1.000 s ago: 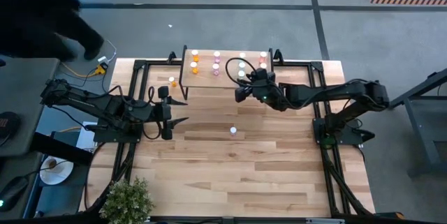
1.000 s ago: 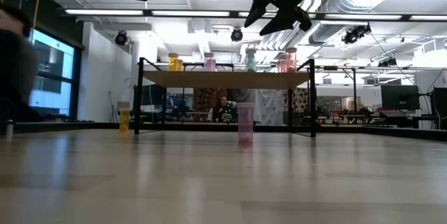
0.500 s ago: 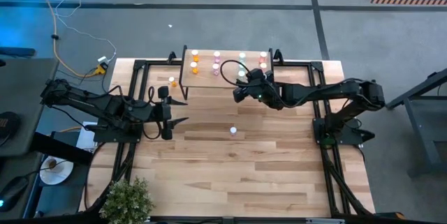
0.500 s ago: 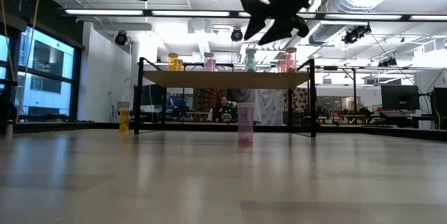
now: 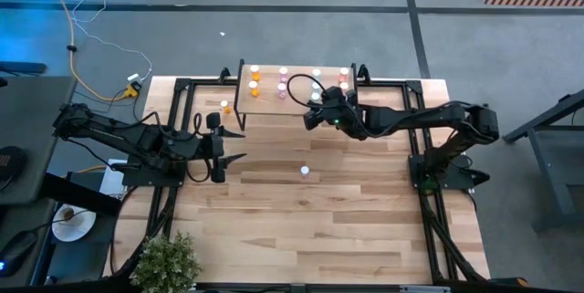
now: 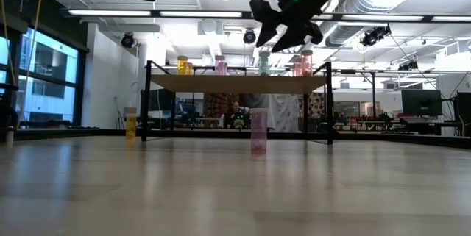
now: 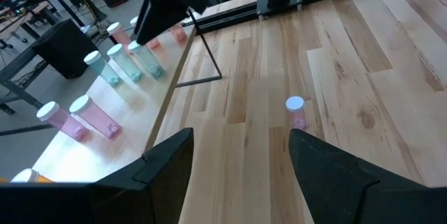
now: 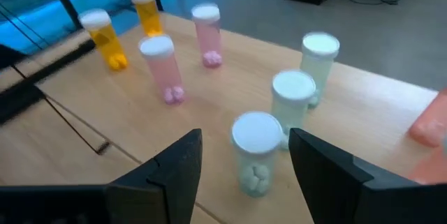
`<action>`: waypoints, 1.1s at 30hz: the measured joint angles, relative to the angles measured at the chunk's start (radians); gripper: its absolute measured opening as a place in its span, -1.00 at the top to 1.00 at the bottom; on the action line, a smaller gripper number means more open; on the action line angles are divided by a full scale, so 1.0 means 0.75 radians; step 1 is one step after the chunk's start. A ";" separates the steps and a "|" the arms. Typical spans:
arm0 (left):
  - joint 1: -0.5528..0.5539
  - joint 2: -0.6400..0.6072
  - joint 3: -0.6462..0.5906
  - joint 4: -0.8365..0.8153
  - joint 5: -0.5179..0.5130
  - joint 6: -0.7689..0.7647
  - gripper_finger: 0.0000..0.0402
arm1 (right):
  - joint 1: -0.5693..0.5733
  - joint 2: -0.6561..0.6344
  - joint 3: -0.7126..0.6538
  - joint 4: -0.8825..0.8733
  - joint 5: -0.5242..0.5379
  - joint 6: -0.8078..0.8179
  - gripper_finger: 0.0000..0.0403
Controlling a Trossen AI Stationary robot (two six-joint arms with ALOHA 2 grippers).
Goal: Pick and place medicine bottles onto shelf by color
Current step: Adjust the green pill bottles on the shelf
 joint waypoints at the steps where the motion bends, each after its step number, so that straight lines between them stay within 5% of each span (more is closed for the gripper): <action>1: 0.000 -0.001 0.000 0.000 0.000 0.000 -0.12 | -0.006 0.004 0.000 -0.009 -0.002 0.000 -0.03; 18: 0.000 0.000 0.000 0.000 0.000 0.000 -0.12 | -0.063 0.048 0.000 0.031 -0.041 -0.035 -0.02; 33: 0.000 0.000 0.000 0.000 0.000 0.000 -0.12 | -0.062 0.048 -0.001 0.039 -0.048 -0.035 0.31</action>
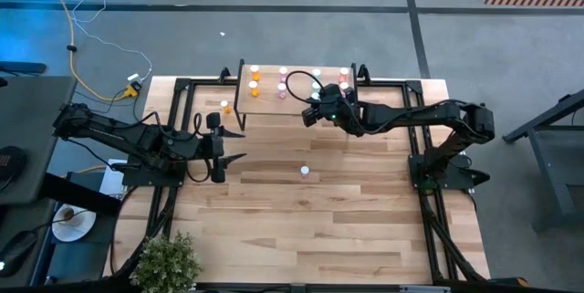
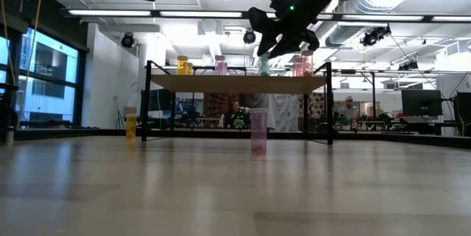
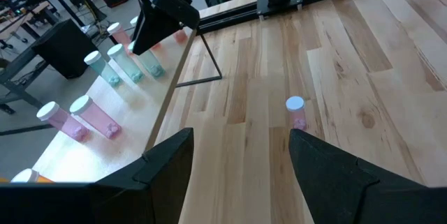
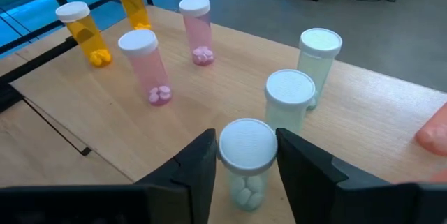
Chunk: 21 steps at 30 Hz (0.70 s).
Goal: Pick and place medicine bottles onto shelf by color
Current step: Adjust the green pill bottles on the shelf
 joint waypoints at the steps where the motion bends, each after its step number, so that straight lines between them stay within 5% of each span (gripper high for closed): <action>1: 0.000 0.000 0.000 0.000 0.000 0.000 -0.12 | 0.000 0.000 0.000 0.000 0.000 0.000 0.32; 21: 0.000 0.000 0.000 0.000 0.000 0.000 -0.12 | 0.054 0.000 0.000 0.010 0.045 0.001 0.32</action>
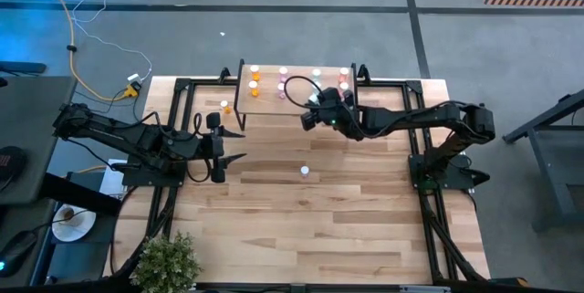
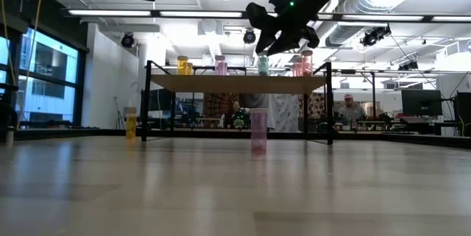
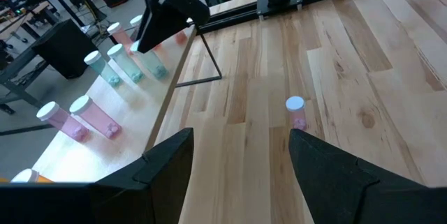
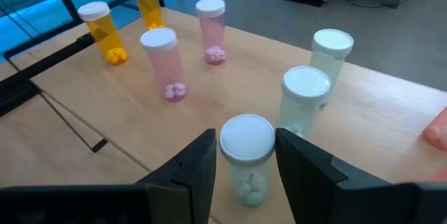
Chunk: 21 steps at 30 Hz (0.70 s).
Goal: Pick and place medicine bottles onto shelf by color
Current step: Adjust the green pill bottles on the shelf
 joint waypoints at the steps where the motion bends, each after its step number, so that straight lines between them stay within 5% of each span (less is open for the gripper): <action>1: 0.000 0.000 0.000 0.000 0.000 0.000 -0.12 | 0.000 0.000 0.000 0.001 0.001 0.000 0.32; 21: 0.000 -0.001 0.000 0.000 0.000 -0.001 -0.12 | 0.002 -0.002 0.000 0.000 0.014 0.014 0.32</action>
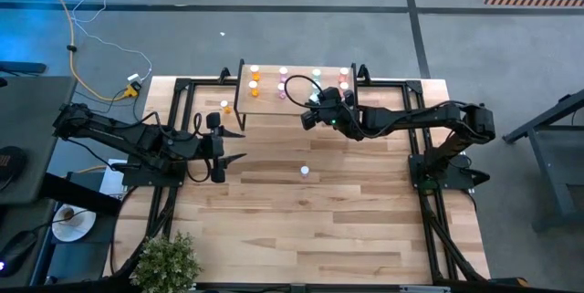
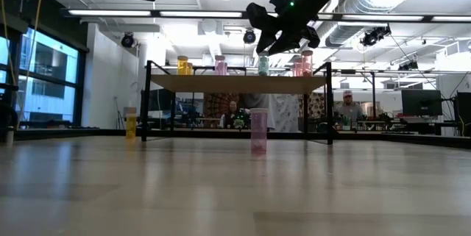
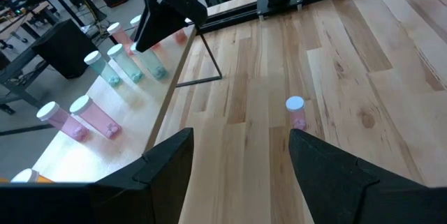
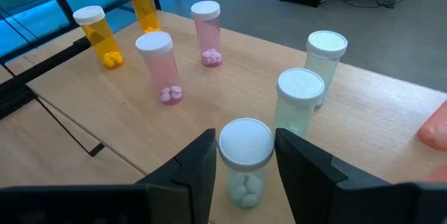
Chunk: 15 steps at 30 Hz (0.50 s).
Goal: Pick and place medicine bottles onto shelf by color
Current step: Adjust the green pill bottles on the shelf
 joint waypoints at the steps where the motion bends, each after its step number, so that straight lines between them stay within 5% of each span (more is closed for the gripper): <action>1: -0.001 0.000 0.000 -0.001 0.000 0.000 -0.12 | 0.002 0.000 0.000 0.000 0.001 0.000 0.32; 15: -0.001 0.000 0.000 0.000 0.000 -0.001 -0.12 | 0.032 -0.023 0.000 -0.077 0.062 0.055 0.32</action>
